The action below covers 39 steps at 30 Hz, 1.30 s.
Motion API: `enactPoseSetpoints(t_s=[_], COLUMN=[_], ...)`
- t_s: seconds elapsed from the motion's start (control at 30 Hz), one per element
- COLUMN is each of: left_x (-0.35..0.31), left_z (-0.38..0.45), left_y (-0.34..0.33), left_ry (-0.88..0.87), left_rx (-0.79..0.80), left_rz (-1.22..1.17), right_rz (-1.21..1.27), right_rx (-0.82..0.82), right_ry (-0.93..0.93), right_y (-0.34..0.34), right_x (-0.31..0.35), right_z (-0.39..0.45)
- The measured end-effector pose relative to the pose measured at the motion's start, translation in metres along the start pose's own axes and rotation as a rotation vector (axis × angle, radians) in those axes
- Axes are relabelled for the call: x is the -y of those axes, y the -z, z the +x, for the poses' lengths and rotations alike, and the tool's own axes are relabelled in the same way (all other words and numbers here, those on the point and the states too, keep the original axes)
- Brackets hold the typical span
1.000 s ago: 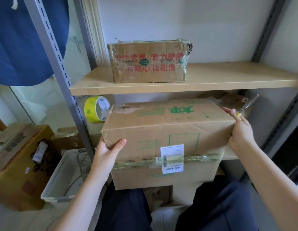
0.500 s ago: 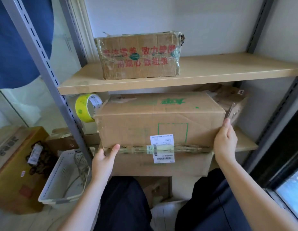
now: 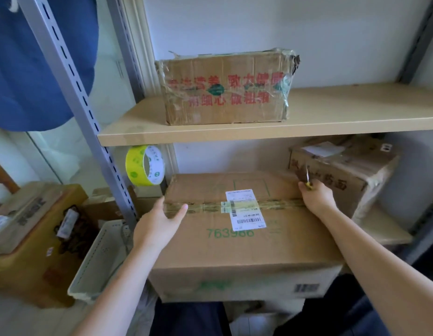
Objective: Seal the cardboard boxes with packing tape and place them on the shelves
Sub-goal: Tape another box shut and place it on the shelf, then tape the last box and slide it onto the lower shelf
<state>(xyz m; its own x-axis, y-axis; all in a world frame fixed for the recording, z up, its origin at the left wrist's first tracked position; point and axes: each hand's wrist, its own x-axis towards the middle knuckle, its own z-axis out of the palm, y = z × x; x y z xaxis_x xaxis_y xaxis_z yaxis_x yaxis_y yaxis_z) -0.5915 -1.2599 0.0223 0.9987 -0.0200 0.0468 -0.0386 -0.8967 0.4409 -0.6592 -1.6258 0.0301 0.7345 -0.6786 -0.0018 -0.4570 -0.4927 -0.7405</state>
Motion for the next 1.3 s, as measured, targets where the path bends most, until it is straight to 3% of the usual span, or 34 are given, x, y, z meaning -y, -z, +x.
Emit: enactPoseSetpoints(t_s=[0.07, 0.17, 0.23, 0.3, 0.47, 0.57, 0.73, 0.83, 0.93, 1.03, 1.1, 1.2, 1.3], left_x=[-0.006, -0.026, -0.030, -0.026, -0.044, -0.061, -0.060, -0.085, -0.125, -0.155, -0.162, -0.155, -0.137], left_z=[-0.017, -0.065, -0.068, -0.045, 0.023, 0.050, 0.059, 0.038, 0.007, -0.019, -0.032, -0.040, -0.040], left_y=[0.000, -0.017, -0.031, -0.037, -0.041, -0.045, -0.037, -0.031, -0.019, 0.002, 0.018, 0.030, 0.022], left_ry=[-0.177, -0.668, -0.810, -0.831, -0.705, -0.659, -0.716, -0.857, -0.954, -1.011, -1.005, -0.956, -0.898], left_rx=[0.075, 0.266, 0.248, 0.163, 0.196, 0.193, 0.183, 0.157, 0.137, 0.037, -0.065, -0.171, -0.216], left_rz=[0.157, 0.372, 0.448, 0.493, 0.529, 0.532, 0.490, 0.362, 0.104, -0.119, -0.246, -0.417, -0.427], right_rz=[-0.038, -0.165, -0.221, -0.236, -0.229, -0.309, -0.497, -0.408, -0.306, -0.348, -0.426, -0.441, -0.506], right_rx=[-0.003, -0.022, -0.043, -0.052, -0.026, -0.049, -0.142, -0.333, -0.590, -0.678, -0.595, -0.316, -0.118], right_ry=[0.035, 0.108, 0.130, 0.137, 0.223, 0.439, 0.970, 1.124, 1.032, 0.881, 0.788, 0.632, 0.552], right_y=[-0.013, -0.027, -0.031, -0.035, -0.036, -0.029, 0.017, 0.058, 0.099, 0.132, 0.148, 0.161, 0.161], right_x=[0.006, 0.014, 0.016, 0.015, 0.020, 0.021, 0.010, 0.021, 0.050, 0.076, 0.087, 0.098, 0.104], right_z=[0.016, 0.029, 0.035, 0.042, 0.040, 0.013, -0.045, -0.064, -0.061, -0.037, -0.012, 0.020, 0.036])
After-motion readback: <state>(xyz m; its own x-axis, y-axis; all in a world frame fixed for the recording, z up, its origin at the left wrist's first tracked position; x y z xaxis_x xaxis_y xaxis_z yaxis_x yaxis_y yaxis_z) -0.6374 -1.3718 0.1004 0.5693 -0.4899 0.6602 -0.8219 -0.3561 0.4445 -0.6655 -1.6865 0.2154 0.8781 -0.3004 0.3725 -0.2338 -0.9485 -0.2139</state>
